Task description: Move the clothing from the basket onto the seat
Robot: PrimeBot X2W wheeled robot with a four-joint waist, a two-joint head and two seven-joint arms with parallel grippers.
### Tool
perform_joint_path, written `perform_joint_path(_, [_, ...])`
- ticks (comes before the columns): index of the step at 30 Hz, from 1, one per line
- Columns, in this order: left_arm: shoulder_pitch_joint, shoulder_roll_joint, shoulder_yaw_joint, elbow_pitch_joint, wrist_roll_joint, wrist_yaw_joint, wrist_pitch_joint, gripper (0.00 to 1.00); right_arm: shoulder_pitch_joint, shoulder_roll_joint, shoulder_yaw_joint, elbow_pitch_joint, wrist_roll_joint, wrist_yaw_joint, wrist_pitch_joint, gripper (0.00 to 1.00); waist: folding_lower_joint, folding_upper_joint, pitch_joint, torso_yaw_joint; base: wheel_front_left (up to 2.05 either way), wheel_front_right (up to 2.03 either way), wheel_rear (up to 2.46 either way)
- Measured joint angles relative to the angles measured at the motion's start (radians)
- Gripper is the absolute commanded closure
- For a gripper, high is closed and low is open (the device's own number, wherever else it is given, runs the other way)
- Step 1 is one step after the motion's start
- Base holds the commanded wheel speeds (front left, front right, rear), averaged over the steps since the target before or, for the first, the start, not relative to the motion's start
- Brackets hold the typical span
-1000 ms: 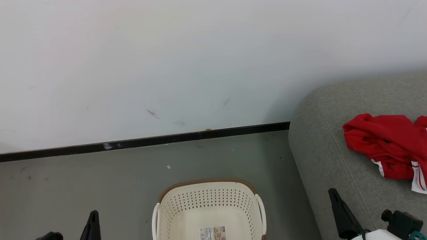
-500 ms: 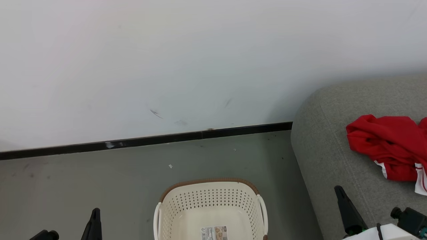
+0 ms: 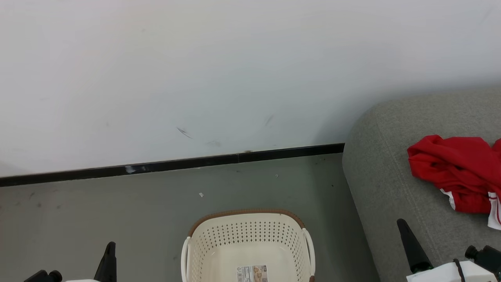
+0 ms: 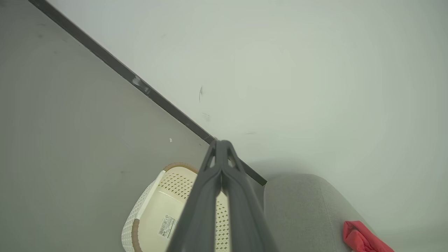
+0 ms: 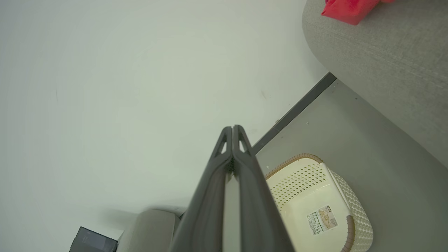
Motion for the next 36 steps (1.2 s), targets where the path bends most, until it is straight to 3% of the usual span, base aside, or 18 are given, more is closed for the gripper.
perform_joint_path(14, [-0.028,-0.013,0.03,0.024,-0.143,-0.047,0.044,1.0,-0.039,-0.019,-0.013,0.036,0.196,0.0,0.031,1.0,-0.009,0.0,0.015,0.006,0.0,0.0,0.0])
perform_joint_path(36, [-0.082,-0.034,0.079,0.063,-0.379,-0.124,0.114,1.0,-0.102,-0.034,-0.022,0.075,0.514,0.0,0.082,1.0,-0.0111,0.0,0.029,0.015,0.0,0.0,0.0])
